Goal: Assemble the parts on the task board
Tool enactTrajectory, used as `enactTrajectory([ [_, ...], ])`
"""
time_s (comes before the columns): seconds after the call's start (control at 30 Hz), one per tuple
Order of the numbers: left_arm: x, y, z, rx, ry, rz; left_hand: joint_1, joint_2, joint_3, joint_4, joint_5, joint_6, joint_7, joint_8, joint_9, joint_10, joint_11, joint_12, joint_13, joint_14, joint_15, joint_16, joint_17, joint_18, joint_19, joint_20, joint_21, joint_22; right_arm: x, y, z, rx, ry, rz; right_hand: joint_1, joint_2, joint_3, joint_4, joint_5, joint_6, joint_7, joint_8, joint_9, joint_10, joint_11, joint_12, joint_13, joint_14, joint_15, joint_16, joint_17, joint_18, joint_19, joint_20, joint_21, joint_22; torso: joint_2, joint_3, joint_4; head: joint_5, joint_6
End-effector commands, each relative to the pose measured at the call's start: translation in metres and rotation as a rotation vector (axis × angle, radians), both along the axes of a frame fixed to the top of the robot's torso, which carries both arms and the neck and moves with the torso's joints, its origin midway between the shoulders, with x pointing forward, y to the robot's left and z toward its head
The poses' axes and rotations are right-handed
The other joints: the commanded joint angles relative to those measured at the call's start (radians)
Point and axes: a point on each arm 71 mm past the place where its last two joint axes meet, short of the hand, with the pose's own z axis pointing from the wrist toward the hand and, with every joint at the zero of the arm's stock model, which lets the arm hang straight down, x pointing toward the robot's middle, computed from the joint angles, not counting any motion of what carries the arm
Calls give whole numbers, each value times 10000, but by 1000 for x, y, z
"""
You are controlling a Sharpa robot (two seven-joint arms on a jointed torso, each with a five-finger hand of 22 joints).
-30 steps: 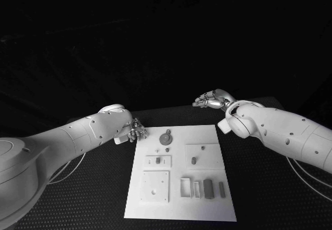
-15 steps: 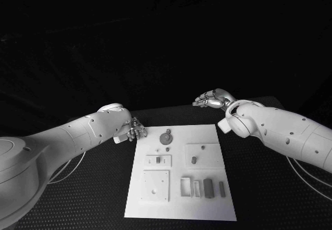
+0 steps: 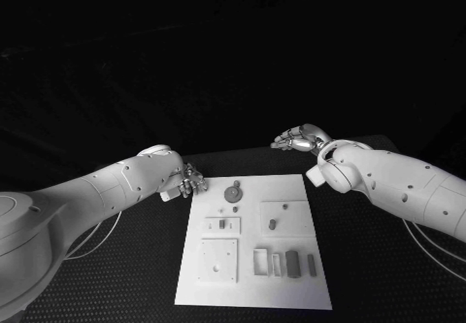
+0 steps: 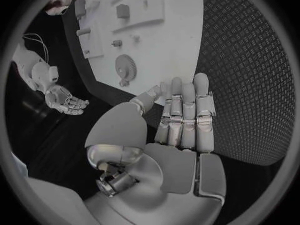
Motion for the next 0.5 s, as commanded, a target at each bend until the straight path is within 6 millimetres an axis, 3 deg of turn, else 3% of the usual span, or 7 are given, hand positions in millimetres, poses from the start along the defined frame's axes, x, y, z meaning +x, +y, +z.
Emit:
enactTrajectory([
  [0.03, -2, -1, 0, -694, 76, 159, 28, 116, 67, -8, 62, 99, 4, 49, 14, 74, -23, 66, 12, 82, -4, 29, 21, 210, 87, -20, 70, 24, 0, -1, 0, -42, -23, 99, -52, 62, -38, 17, -19, -73, 460, 54, -13, -9, 50, 6, -16, -94, 7, 17, -11, -94, -74, 9, -58, 14, -15, -3, 13, -6, -1],
  [0.23, -12, 2, -1, -1203, 456, 197, -184, 148, 185, -218, 354, 198, -44, 135, 10, 190, -69, 103, 65, 134, -43, 110, 191, 207, 134, -57, 147, 181, 0, -3, 0, -55, -21, 55, -51, 60, -38, 17, -19, -73, 459, 56, -15, -9, 50, 8, -20, -96, 6, 19, -11, -92, -75, 9, -60, 17, -18, -7, 32, 13, -16],
  [0.3, -18, 2, -1, -1394, 596, 193, -414, 199, 230, -395, 815, 239, -64, 182, 5, 244, -90, 119, 104, 149, -67, 153, 315, 203, 155, -82, 189, 287, -1, -4, 0, -55, -23, 49, -50, 59, -38, 17, -19, -73, 459, 57, -16, -9, 50, 8, -21, -96, 6, 19, -12, -92, -75, 9, -60, 18, -19, -3, 29, 32, -2],
  [0.5, -35, 6, 0, -1598, 745, 93, -782, 311, 316, -705, 1222, 314, -100, 261, -3, 334, -128, 156, 177, 215, -118, 210, 494, 197, 224, -126, 248, 437, -1, -7, 0, -75, -17, -14, -47, 54, -38, 14, -19, -73, 458, 58, -17, -9, 49, 9, -24, -98, 6, 21, -12, -91, -76, 8, -62, 20, -51, -10, 69, -2, -52],
])
